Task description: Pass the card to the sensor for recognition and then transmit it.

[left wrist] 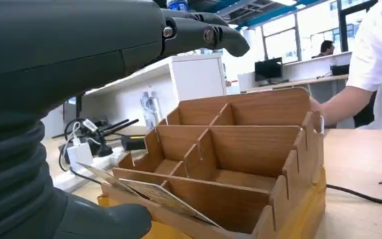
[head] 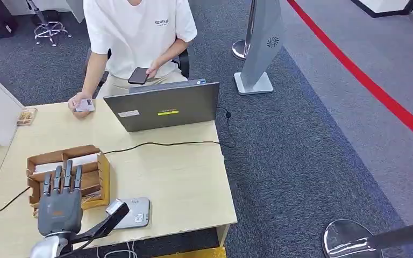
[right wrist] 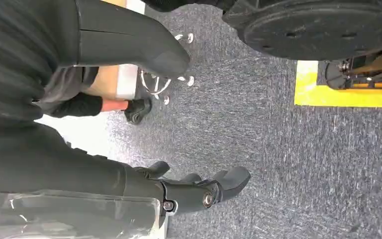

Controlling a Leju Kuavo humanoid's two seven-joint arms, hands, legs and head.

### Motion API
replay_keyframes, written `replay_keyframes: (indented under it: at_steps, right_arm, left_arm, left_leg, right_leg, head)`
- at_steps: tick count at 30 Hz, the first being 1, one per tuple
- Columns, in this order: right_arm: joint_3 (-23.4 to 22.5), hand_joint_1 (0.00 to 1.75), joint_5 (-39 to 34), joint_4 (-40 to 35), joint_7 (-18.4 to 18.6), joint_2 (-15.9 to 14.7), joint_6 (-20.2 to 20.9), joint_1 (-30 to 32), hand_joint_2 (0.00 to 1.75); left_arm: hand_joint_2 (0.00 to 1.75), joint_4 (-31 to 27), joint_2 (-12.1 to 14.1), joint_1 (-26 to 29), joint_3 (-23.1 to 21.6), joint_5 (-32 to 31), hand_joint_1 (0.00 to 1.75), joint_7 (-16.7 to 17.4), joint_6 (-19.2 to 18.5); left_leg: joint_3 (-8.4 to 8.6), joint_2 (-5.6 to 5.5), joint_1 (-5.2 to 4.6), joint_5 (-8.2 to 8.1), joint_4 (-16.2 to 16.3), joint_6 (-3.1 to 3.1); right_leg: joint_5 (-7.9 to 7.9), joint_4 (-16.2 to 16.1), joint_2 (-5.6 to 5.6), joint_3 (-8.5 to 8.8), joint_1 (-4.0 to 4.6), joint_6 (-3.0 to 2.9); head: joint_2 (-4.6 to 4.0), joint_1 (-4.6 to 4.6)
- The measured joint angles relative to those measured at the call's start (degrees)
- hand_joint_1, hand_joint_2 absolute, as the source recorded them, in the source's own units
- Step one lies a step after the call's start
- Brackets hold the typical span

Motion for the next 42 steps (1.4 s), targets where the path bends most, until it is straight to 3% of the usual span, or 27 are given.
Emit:
replay_keyframes:
  at_steps: [36, 42]
  right_arm:
    - [0.2, 0.00, 0.0, 0.0, 0.1, 0.0, 1.2, 0.0, 1.75]
    - [0.2, 0.00, 0.0, -0.5, 0.6, 0.0, 1.2, 0.4, 1.75]
  left_arm:
    - [1.75, 3.3, -0.8, -0.8, 0.0, 0.0, 0.00, 1.4, -0.5]
    - [1.75, 3.3, -0.7, -1.0, 1.6, 0.0, 0.00, 1.7, -0.5]
  left_leg:
    - [-0.01, 0.00, 0.00, 0.00, 0.0, 0.00]
    - [-0.01, 0.00, 0.01, 0.00, 0.0, 0.00]
  right_leg:
    - [0.00, 0.0, 0.00, 0.00, 0.00, 0.00]
    - [0.00, 0.0, 0.00, 0.00, 0.00, 0.00]
  head:
    - [0.00, 0.02]
    - [0.00, 0.00]
